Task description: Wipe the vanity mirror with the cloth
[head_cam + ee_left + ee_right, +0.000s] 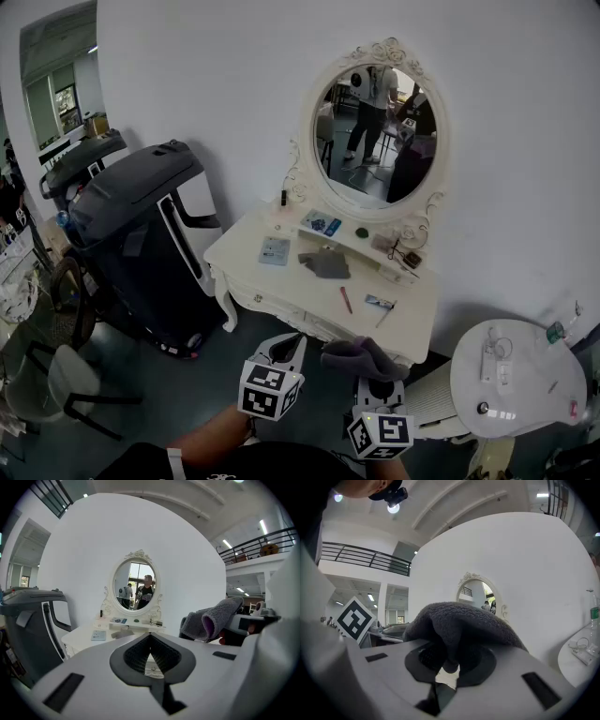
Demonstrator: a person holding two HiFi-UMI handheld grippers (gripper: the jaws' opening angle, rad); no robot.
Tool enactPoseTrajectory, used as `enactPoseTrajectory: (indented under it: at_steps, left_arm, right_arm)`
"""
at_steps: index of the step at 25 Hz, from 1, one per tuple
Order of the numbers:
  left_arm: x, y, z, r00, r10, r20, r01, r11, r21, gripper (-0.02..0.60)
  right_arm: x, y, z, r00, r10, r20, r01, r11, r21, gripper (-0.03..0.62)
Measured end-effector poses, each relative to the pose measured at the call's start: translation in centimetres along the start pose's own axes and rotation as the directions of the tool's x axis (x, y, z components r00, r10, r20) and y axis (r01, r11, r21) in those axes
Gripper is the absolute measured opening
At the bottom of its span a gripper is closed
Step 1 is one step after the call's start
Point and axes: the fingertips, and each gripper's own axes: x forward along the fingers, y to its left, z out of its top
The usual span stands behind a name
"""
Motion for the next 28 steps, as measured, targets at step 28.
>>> enactPoseTrajectory:
  at_steps: [28]
  left_arm:
    - [-1.3, 6.7, -2.8, 0.982, -0.186, -0.036, 0.184, 0.982, -0.048, 0.006]
  right_arm:
    - [2.1, 6.9, -3.0, 0.980, -0.188, -0.069, 0.189, 0.982, 0.005, 0.041]
